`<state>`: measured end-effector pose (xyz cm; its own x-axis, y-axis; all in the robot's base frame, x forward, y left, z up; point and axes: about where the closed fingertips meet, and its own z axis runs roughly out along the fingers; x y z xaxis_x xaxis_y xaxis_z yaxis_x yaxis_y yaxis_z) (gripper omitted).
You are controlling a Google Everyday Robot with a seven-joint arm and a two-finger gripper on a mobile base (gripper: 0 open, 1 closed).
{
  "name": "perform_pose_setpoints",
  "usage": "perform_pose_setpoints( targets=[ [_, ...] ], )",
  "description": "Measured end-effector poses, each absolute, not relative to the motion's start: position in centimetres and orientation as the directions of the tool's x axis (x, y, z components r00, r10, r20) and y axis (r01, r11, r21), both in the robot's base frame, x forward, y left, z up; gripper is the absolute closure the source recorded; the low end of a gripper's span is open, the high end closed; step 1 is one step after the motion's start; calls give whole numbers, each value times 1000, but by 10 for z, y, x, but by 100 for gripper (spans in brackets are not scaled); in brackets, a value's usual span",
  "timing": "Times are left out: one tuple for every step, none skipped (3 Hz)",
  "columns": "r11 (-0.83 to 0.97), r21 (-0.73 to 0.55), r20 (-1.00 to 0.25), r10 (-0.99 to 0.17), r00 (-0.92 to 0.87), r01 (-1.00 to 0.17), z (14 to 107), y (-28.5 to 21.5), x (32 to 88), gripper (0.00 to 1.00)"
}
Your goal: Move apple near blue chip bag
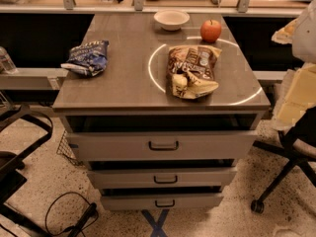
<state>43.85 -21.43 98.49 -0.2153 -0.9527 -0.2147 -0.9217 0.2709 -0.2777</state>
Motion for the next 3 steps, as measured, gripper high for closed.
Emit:
perform_pose_setpoints(
  targets=[
    [272,-281,-216,-952,-215,-920,986,-214,439,0],
    [321,-311,-286,-929,-234,-895,991,-220,465,0],
    [425,-367,-411,-872,-265,-827,1002,-233,521,0]
  ],
)
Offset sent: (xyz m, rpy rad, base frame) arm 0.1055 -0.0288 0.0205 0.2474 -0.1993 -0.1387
